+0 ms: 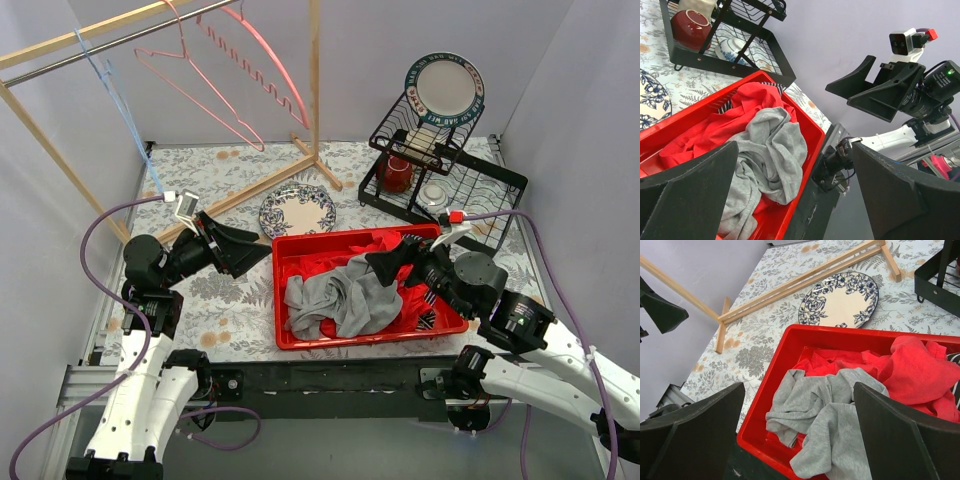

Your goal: Remove the tank top from the hanger

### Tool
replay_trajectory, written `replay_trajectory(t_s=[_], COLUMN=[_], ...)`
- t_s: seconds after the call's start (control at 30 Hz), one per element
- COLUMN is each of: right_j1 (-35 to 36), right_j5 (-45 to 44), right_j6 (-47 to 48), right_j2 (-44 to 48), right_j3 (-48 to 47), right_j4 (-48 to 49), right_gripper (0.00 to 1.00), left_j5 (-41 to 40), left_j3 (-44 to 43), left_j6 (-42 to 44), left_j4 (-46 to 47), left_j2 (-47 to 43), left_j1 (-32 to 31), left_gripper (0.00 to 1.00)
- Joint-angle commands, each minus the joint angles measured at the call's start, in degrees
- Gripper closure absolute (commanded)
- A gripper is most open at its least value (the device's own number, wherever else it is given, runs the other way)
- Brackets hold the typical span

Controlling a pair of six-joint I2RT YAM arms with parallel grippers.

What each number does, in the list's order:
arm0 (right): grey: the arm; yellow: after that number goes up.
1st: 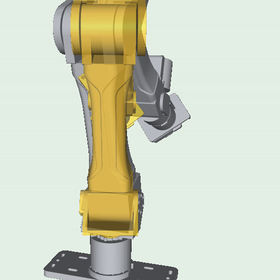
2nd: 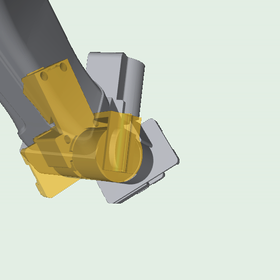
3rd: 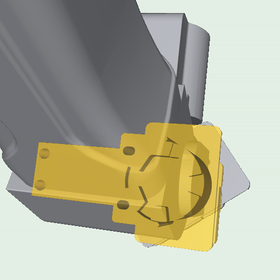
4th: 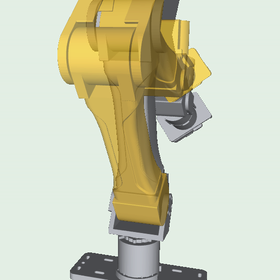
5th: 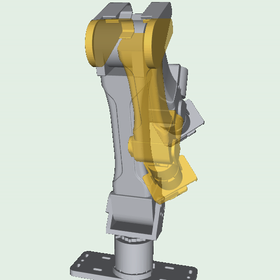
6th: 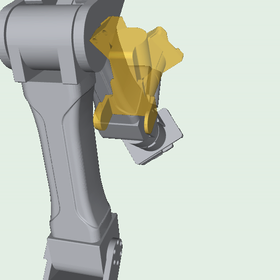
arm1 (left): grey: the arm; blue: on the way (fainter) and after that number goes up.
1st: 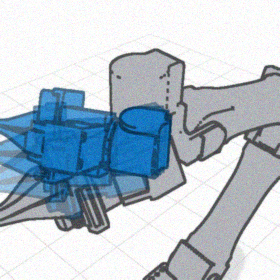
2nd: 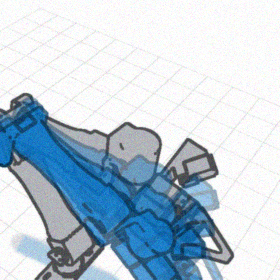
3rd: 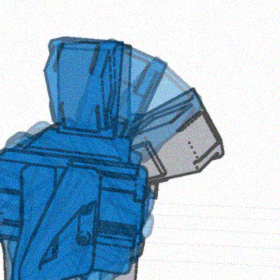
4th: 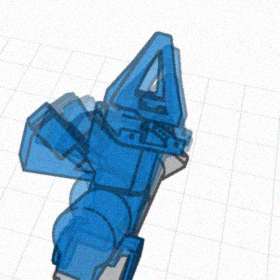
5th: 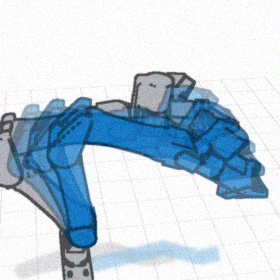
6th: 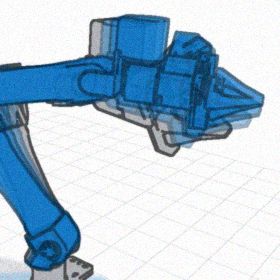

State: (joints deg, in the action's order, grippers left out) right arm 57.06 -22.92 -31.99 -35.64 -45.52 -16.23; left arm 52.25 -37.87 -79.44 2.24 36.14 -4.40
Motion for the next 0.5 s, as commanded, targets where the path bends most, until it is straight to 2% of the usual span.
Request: replay_trajectory(t_s=[0.0, 0.47], right_j1=[-0.10, -0.11], right_j5=[-0.11, 0.15], right_j6=[-0.36, -0.09], right_j2=[0.48, 0.22], right_j3=[-0.01, -0.54], right_j4=[2.61, 2.69], right_gripper=[0.03, 0.02], left_j5=[1.45, 1.63], left_j3=[-0.28, -0.63], left_j6=[-0.72, -0.98], left_j4=[1.36, 1.36], left_j2=[-0.72, -0.46], left_j1=[-0.25, -0.34], left_gripper=[0.02, 0.02])
